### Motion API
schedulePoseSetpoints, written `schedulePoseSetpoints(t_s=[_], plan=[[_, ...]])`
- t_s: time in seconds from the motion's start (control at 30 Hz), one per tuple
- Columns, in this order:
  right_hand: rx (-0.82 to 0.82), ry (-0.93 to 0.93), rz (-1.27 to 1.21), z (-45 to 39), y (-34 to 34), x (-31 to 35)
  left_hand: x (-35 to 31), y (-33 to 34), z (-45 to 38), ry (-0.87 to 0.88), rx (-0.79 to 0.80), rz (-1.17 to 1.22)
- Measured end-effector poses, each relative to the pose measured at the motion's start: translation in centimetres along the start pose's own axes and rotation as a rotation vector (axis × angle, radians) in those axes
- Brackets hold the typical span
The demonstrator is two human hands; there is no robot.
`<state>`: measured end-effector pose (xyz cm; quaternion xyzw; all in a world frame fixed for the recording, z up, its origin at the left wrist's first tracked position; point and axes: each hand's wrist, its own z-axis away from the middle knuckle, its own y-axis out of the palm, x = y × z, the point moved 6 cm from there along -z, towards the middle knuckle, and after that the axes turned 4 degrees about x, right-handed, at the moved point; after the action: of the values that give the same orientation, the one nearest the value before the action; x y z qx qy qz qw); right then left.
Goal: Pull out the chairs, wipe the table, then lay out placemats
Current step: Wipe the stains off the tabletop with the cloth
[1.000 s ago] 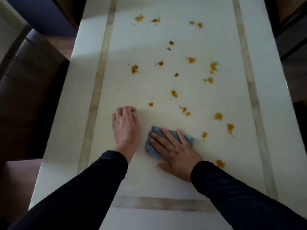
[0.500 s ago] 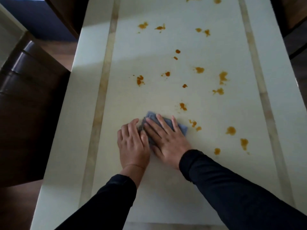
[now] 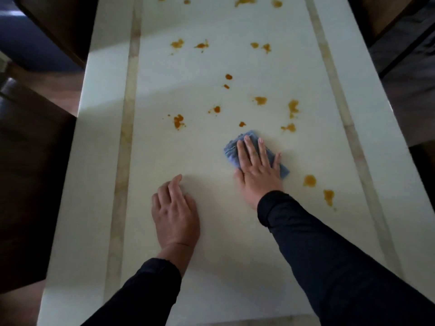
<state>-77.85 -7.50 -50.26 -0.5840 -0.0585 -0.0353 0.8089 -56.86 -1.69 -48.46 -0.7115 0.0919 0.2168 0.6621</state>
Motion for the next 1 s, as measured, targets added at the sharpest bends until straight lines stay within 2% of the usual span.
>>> schedulePoseSetpoints(t_s=[0.1, 0.23, 0.33, 0.43, 0.53, 0.67, 0.77, 0.83, 1.0], plan=[[0.01, 0.038, -0.045, 0.4, 0.1, -0.9, -0.3, 0.4, 0.1, 0.01, 0.045, -0.076], [-0.017, -0.141, 0.045, 6.7, 1.7, -1.6, -1.2, 0.7, 0.1, -0.003, 0.129, -0.142], [0.001, -0.248, 0.082, 7.6, 2.1, -3.3, -5.0, 1.6, -0.5, 0.065, 0.153, -0.123], [0.02, -0.128, 0.05, 4.7, 1.0, -5.4, -9.6, 4.0, 0.0, 0.122, 0.233, -0.059], [0.014, -0.036, 0.009, 4.2, 0.6, -5.9, -10.7, 6.2, 1.3, 0.143, 0.288, -0.095], [-0.095, -0.068, -0.002, 10.0, 2.0, -5.1, -10.4, 6.5, 1.3, 0.154, 0.24, -0.141], [-0.069, -0.17, 0.048, 14.3, 3.4, -5.0, -10.6, 6.4, 1.4, 0.166, 0.238, -0.163], [-0.073, -0.239, 0.105, 13.8, 3.1, -6.2, -10.8, 6.3, 1.4, 0.169, 0.229, -0.18], [-0.085, -0.065, 0.044, 10.1, 1.9, -10.1, -11.0, 6.4, 1.6, 0.19, 0.221, -0.196]])
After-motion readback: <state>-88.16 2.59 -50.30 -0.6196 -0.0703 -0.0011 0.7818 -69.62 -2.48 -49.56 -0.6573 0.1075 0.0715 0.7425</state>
